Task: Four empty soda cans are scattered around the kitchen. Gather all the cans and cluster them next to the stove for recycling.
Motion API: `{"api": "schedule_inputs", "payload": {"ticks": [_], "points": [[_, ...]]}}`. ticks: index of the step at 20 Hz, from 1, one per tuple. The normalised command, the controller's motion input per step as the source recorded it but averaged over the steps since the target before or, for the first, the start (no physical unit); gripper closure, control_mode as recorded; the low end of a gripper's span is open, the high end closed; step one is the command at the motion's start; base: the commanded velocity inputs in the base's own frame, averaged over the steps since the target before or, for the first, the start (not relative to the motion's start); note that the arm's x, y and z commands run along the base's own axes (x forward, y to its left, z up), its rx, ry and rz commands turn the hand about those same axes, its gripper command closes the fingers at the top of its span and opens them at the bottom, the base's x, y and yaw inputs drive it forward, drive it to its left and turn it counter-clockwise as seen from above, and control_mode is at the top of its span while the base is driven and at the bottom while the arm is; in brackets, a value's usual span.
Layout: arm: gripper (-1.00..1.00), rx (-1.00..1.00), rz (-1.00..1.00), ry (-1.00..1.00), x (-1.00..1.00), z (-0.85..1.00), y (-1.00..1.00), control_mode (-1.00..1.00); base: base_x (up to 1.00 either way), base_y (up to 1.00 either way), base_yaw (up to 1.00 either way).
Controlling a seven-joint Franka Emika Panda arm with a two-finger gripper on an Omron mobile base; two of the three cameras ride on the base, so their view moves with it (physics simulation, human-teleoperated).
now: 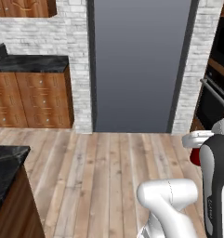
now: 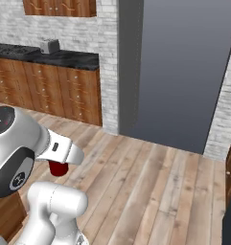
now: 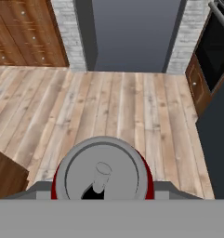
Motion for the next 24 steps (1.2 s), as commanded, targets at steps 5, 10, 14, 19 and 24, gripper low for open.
{"api": "schedule_inputs", "payload": {"ticks": [5,10,14,19,24], "points": [[1.00,0.00,0.00,0.00,0.00,0.00,0.00,1.00,1.00,-0.22,-0.02],[1.00,0.00,0.00,0.00,0.00,0.00,0.00,1.00,0.91,-0.05,-0.01],[1.00,0.00,0.00,0.00,0.00,0.00,0.00,1.00,0.71,0.27,0.00],[1.00,0.00,0.00,0.00,0.00,0.00,0.00,1.00,0.45,0.67,-0.01],[1.00,0.00,0.00,0.00,0.00,0.00,0.00,1.00,0.48,0.26,0.00]]}}
